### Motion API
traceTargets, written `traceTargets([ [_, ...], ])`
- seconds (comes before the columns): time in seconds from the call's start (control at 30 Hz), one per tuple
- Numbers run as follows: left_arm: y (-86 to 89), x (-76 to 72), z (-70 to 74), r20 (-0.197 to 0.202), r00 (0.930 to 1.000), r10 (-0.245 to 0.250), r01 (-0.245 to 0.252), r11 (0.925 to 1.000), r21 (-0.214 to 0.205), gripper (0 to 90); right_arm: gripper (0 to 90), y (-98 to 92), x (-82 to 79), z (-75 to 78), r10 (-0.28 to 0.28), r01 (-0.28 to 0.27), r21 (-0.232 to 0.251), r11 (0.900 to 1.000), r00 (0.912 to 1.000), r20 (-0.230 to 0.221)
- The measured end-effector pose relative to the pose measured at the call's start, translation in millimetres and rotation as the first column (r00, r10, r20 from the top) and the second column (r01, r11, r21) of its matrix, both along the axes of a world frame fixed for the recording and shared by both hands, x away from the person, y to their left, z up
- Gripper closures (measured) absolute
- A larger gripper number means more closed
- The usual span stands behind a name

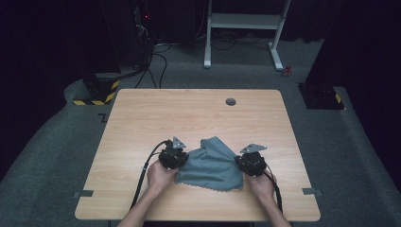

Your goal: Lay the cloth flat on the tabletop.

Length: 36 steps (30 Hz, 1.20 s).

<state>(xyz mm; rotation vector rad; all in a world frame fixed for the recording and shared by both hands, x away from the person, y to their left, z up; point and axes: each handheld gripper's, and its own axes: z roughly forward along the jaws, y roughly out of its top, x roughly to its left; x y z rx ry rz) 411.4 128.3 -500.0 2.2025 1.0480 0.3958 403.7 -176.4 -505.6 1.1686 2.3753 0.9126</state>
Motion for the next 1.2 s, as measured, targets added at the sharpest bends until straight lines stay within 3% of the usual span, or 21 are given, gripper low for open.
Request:
traceTargets([
  [0.07,-7.4,5.2,3.0,0.014,0.9999,0.008,-0.007,1.0,-0.002,68.1,75.9,1.8,5.1,4.4,-0.026,0.026,0.013,0.9996,0.9995,0.02],
  [0.2,-13.8,12.6,-0.2,-0.002,1.0,0.009,-0.009,0.9998,0.015,66.2,72.8,4.1,16.8,3.7,-0.059,0.06,0.024,0.9979,0.9982,-0.006],
  [0.27,-16.9,16.4,-4.7,-0.031,0.9993,0.022,-0.021,0.9997,0.013,66.5,72.5,4.8,19.3,2.4,-0.061,0.061,0.024,0.9978,0.998,-0.014],
  [0.37,-16.0,21.7,-7.2,-0.046,0.9983,0.035,-0.034,0.9993,0.013,73.1,74.0,6.9,25.3,-3.4,-0.065,0.065,0.01,0.9978,0.9976,-0.024],
  [0.47,-13.8,21.6,-6.4,-0.051,0.9986,0.009,-0.008,0.9997,0.022,84.2,88.1,8.7,26.9,-5.9,-0.042,0.042,0.007,0.9991,0.9986,-0.031],
  [0.53,-12.8,21.8,-6.0,-0.052,0.9986,0.003,-0.002,0.9997,0.023,89.2,89.3,12.1,25.4,-4.8,-0.035,0.034,-0.026,0.9991,0.9992,-0.018],
  [0.63,-12.0,18.5,-2.2,-0.025,0.9997,-0.001,0.002,0.9996,0.027,89.7,89.5,11.2,24.9,-3.4,-0.038,0.038,-0.02,0.9991,0.9993,-0.006],
  [0.7,-9.7,11.5,9.2,0.018,0.9998,-0.01,0.01,0.9999,0.005,89.9,89.5,7.1,21.1,3.6,-0.047,0.047,0.007,0.9989,0.9987,0.018],
  [0.8,-8.6,5.0,17.2,0.037,0.9988,-0.032,0.032,0.9995,-0.004,89.9,89.4,5.7,16.5,9.9,-0.044,0.043,0.023,0.9988,0.9986,0.031],
  [0.87,-10.4,-7.1,21.9,0.027,0.9959,-0.086,0.087,0.9959,-0.027,89.9,89.2,7.2,7.2,17.7,-0.012,0.01,0.048,0.9988,0.9987,0.049],
  [0.9,-10.4,-7.1,21.9,0.027,0.9959,-0.086,0.087,0.9959,-0.027,89.9,89.2,7.2,7.2,17.7,-0.012,0.01,0.048,0.9988,0.9987,0.049],
  [0.93,-13.1,-11.5,20.4,0.007,0.9934,-0.114,0.114,0.993,-0.031,89.9,89.2,9.4,3.5,18.8,0.008,-0.01,0.052,0.9986,0.9987,0.051],
  [0.97,-17.7,-16.5,15.9,-0.021,0.989,-0.146,0.146,0.9891,-0.021,89.8,89.1,16.7,-5.3,17.4,0.062,-0.064,0.039,0.9972,0.9968,0.05],
  [1.03,-21.1,-20.2,9.6,-0.055,0.9832,-0.174,0.173,0.9847,-0.017,89.6,89.1,22.7,-12.6,13.2,0.097,-0.098,0.022,0.9949,0.9947,0.035],
  [1.2,-22.2,-24.7,3.4,-0.08,0.9787,-0.189,0.188,0.9819,-0.022,85.8,88.5,29.4,-26.5,0.5,0.156,-0.156,-0.02,0.9876,0.9878,-0.001],
])
